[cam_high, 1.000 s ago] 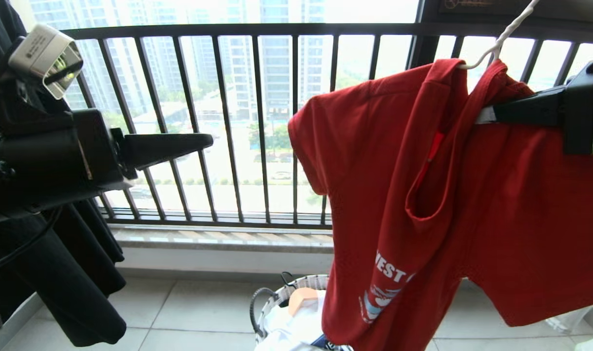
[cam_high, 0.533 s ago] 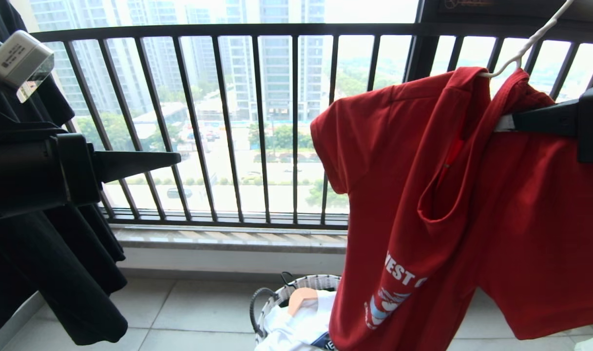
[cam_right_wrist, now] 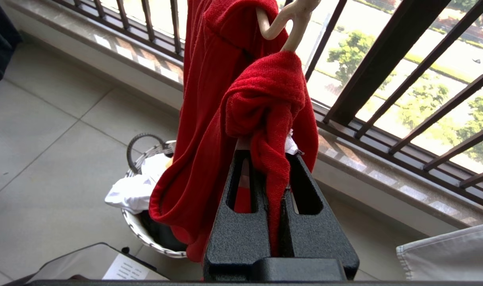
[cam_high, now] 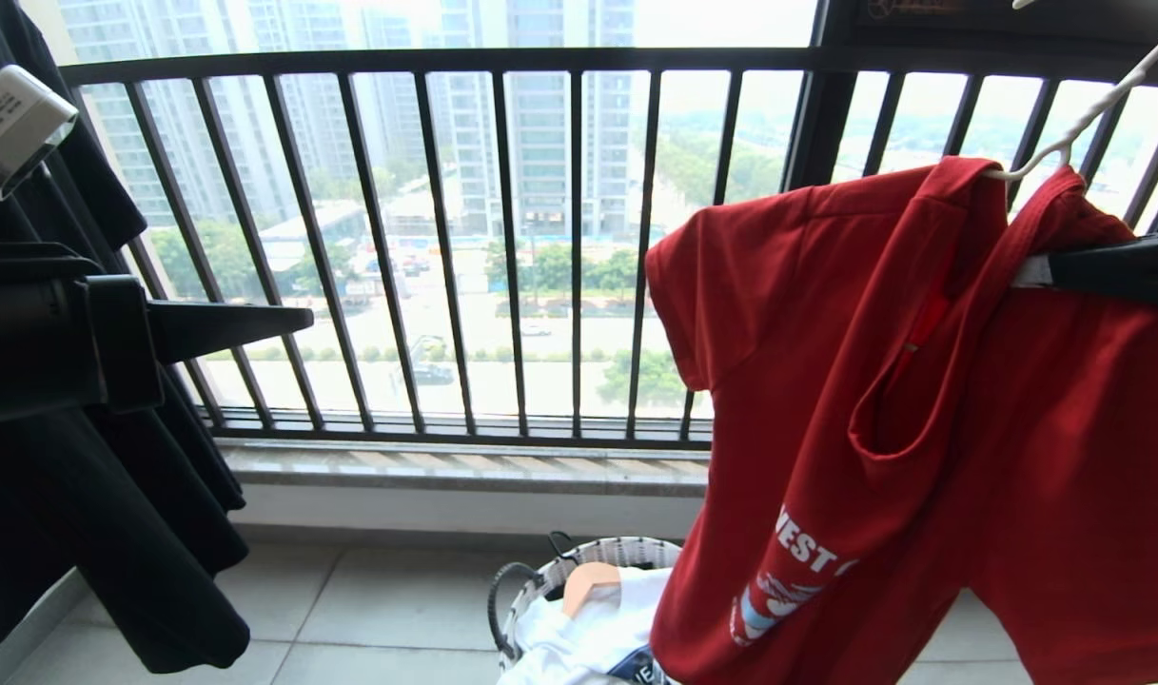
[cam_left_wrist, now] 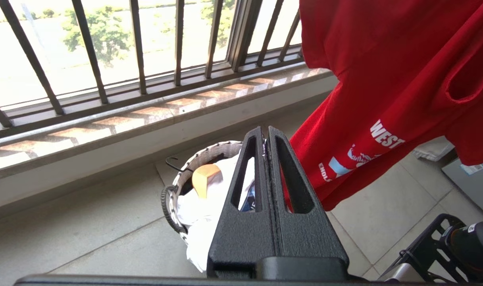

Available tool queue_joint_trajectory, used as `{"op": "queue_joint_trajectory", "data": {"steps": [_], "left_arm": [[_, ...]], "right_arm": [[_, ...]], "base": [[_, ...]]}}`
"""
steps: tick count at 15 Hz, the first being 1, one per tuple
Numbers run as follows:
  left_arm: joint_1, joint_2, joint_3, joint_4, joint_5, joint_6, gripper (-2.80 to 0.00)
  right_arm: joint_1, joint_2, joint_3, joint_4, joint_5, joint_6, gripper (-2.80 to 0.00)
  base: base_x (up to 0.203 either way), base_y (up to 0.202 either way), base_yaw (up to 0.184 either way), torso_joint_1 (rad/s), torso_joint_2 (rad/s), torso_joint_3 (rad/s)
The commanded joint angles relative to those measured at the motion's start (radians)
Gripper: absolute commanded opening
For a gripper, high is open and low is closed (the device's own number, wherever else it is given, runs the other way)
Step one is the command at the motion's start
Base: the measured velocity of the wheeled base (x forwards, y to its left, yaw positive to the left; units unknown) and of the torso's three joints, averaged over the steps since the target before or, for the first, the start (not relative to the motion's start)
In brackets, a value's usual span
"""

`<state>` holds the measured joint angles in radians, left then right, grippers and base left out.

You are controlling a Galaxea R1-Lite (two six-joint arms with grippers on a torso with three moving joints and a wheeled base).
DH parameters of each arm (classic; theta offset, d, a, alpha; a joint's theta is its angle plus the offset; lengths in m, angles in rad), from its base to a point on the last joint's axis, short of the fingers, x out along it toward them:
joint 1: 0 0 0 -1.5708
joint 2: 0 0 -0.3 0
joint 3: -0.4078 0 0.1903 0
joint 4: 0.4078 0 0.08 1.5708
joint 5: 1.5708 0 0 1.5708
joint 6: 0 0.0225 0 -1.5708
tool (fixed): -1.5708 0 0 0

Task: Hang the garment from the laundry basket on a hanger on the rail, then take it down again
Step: Hang the clothes rack on the clothesline

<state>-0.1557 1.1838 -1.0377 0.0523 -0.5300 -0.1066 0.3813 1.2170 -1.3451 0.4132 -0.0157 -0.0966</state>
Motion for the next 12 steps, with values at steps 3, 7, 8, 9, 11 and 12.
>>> {"op": "queue_joint_trajectory", "data": {"steps": [3,7,8,9,11,12], "left_arm": [[0.031,-0.010,-0.012,0.023,-0.001,0.025,-2.80],[0.031,-0.010,-0.010,0.024,-0.001,0.025,-2.80],[0.031,-0.010,-0.009,0.024,-0.001,0.027,-2.80],[0.031,-0.010,-0.007,0.023,-0.001,0.028,-2.80],[0.029,-0.016,0.009,0.023,-0.002,0.060,-2.80],[0.028,-0.018,0.011,0.023,-0.004,0.071,-2.80]], "right_arm": [[-0.018,-0.056,0.036,0.002,-0.009,0.001,-2.80],[-0.018,-0.073,0.075,0.003,-0.010,0.002,-2.80],[-0.018,-0.077,0.082,0.003,-0.010,0.004,-2.80],[-0.019,-0.083,0.089,0.003,-0.012,0.005,-2.80],[-0.019,-0.102,0.111,0.003,-0.012,0.005,-2.80],[-0.019,-0.118,0.125,0.003,-0.011,0.005,-2.80]], "base": [[0.000,0.000,0.000,0.093,-0.33,-0.232],[0.000,0.000,0.000,0.148,-0.44,-0.294],[0.000,0.000,0.000,0.161,-0.47,-0.307],[0.000,0.000,0.000,0.175,-0.47,-0.303],[0.000,0.000,0.000,0.189,-0.50,-0.311],[0.000,0.000,0.000,0.198,-0.49,-0.301]]}}
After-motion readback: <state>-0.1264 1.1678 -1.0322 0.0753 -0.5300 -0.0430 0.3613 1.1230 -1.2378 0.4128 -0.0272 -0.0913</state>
